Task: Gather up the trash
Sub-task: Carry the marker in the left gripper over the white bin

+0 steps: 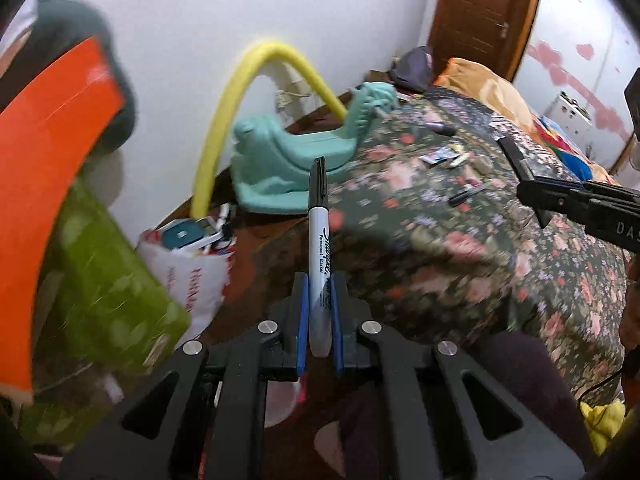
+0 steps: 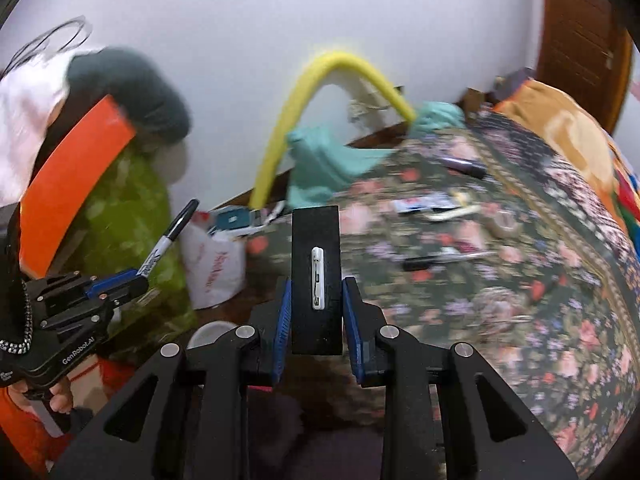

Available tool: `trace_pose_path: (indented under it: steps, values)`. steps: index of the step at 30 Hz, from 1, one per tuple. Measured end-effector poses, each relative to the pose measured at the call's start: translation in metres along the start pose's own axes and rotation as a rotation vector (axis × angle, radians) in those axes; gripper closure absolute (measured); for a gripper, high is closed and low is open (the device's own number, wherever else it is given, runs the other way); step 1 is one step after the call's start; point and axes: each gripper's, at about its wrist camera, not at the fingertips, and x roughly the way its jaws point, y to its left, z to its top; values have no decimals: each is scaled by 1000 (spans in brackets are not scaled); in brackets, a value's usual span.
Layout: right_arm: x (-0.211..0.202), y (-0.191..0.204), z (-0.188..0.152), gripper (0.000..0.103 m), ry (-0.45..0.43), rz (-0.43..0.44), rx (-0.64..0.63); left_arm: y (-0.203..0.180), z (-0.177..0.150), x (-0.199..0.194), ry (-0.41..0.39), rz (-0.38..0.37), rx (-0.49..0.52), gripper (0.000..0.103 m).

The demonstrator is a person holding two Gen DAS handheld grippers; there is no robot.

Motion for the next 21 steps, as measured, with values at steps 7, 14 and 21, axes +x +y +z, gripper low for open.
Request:
trace_pose_path:
  steps: [7,14,21]
  values:
    - [31,65,-14,80,77,70,-84,46,-41,-13,27,53,-57,93]
    - [66,116,-33,80,177,123,-129,76,-77,-2,87,92,-86,93]
    - [107,146,-52,80,288,146,-142,94,-109,29,174,102,-129,93]
